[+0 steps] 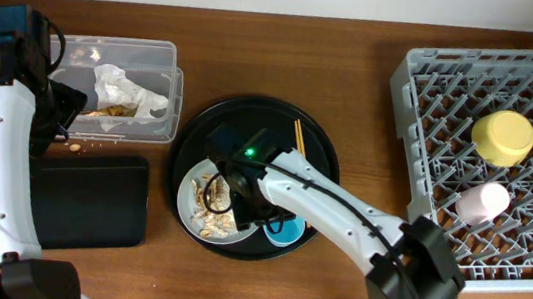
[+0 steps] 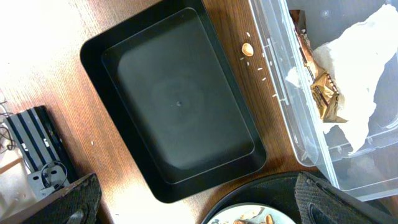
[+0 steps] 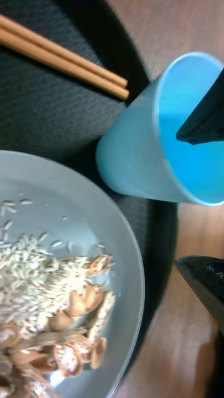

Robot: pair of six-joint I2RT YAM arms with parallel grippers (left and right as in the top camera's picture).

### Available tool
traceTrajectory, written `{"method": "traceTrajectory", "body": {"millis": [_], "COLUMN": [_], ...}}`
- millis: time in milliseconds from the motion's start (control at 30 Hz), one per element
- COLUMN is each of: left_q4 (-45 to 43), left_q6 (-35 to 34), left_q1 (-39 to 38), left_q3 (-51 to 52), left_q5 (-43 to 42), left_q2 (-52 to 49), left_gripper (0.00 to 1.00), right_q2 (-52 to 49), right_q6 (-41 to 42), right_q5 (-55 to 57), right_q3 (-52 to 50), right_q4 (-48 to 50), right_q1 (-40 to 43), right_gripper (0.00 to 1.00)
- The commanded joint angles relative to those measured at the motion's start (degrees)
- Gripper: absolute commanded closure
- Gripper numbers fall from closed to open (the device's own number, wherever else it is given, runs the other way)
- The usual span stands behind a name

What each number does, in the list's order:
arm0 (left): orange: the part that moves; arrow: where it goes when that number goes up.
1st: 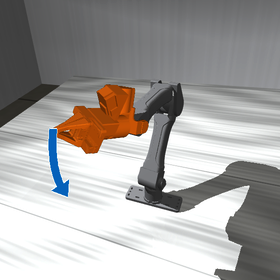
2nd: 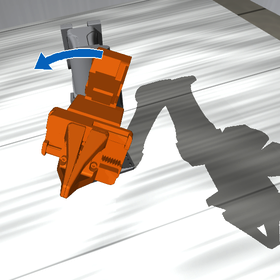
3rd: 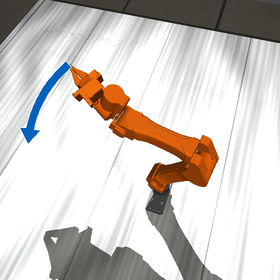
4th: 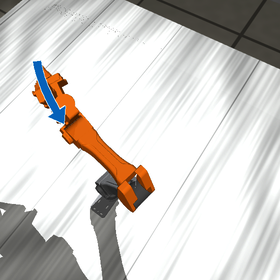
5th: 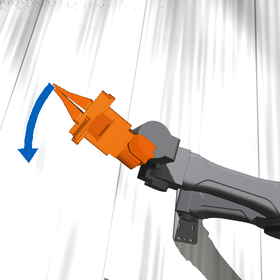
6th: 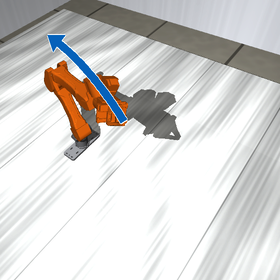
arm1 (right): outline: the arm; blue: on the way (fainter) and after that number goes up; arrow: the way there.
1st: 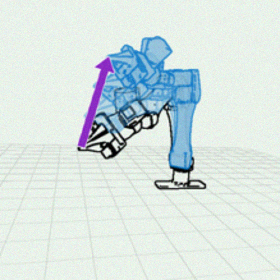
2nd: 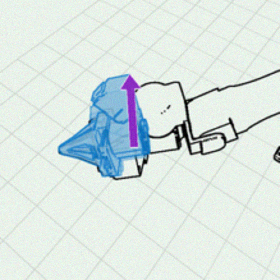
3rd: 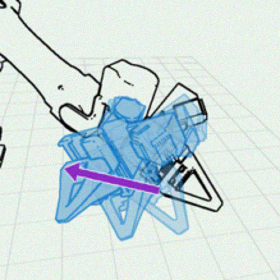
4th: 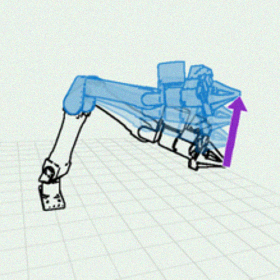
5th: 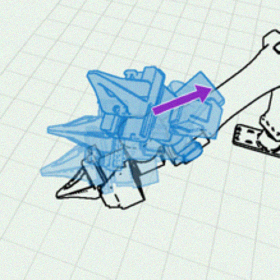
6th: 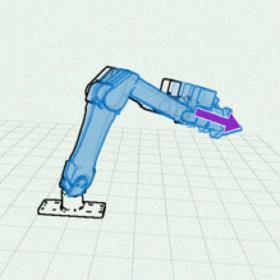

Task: Sort waste into correct bins and load items into the dishwasher rack
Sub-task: 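Move the right gripper to the blue cup and grasp it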

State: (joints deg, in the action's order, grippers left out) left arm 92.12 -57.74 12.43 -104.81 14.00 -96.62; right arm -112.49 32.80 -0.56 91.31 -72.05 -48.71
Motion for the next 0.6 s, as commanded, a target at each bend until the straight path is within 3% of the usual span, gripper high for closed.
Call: {"method": "traceTrajectory", "body": {"millis": [0,67,200,333,567], "left_q4": [0.1,0.1,0.1,0.1,0.1], "left_q6": [-0.5,-0.5,-0.5,-0.5,-0.5], "left_q1": [0.4,0.4,0.4,0.4,0.4], "left_q3": [0.1,0.1,0.1,0.1,0.1], "left_q5": [1.0,1.0,1.0,1.0,1.0], "left_q2": [1.4,1.4,1.4,1.4,1.4], "left_gripper": [0.01,0.01,0.01,0.01,0.01], "right_q2": [-1.5,-1.5,-1.5,-1.5,0.4], "right_q6": [0.8,1.0,1.8,1.8,-0.7], "right_q5": [1.5,1.4,1.2,1.3,1.2], "right_q3": [-1.1,-1.9,-1.9,-1.8,6.7], "right_q4": [1.6,2.7,2.2,2.4,-3.1], "right_q1": [-0.1,-0.1,-0.1,0.0,7.2], "right_gripper": [0.47,0.65,0.87,0.96,0.96]}}
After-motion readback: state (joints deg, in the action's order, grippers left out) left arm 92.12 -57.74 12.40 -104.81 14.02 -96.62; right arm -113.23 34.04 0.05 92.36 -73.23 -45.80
